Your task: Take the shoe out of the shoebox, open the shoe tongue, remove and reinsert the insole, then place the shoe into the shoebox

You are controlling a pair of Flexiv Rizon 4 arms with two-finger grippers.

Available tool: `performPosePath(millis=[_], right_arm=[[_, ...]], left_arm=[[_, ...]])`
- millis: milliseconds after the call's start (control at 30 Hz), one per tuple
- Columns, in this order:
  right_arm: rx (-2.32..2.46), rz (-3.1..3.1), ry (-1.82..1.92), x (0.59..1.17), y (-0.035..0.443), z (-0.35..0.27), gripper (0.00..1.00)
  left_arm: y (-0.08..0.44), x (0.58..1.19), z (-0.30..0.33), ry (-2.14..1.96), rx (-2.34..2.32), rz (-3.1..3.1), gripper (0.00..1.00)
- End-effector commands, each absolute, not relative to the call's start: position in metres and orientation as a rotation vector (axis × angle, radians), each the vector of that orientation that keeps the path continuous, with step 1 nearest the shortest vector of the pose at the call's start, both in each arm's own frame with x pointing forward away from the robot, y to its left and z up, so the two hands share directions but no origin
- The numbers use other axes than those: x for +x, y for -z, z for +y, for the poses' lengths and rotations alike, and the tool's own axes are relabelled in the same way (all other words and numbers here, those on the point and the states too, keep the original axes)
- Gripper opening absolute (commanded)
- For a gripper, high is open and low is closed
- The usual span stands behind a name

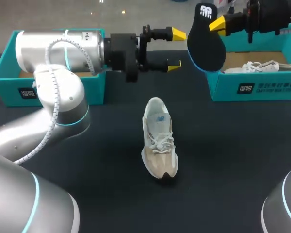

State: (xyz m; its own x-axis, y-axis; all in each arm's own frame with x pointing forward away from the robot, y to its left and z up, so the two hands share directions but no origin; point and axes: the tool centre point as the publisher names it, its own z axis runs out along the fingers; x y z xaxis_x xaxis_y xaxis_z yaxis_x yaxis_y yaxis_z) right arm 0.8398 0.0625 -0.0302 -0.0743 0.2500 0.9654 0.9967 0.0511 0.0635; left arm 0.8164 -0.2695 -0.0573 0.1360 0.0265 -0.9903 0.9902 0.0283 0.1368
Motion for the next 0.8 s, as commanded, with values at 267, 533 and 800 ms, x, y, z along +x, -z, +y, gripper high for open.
performPosePath(millis=[267,533,800], right_arm=[[-1.306,-1.482,1.018,0.840,0.047,0.087,0.00],[-1.324,-1.483,1.020,0.842,0.051,0.095,0.00],[-1.325,-1.490,1.005,0.840,0.054,0.098,0.00]], left_arm=[[0.055,0.821,-0.278,1.098,1.206,1.089,0.85],[0.055,0.823,-0.283,1.110,1.199,1.079,0.48],[0.058,0.825,-0.286,1.120,1.200,1.085,0.40]])
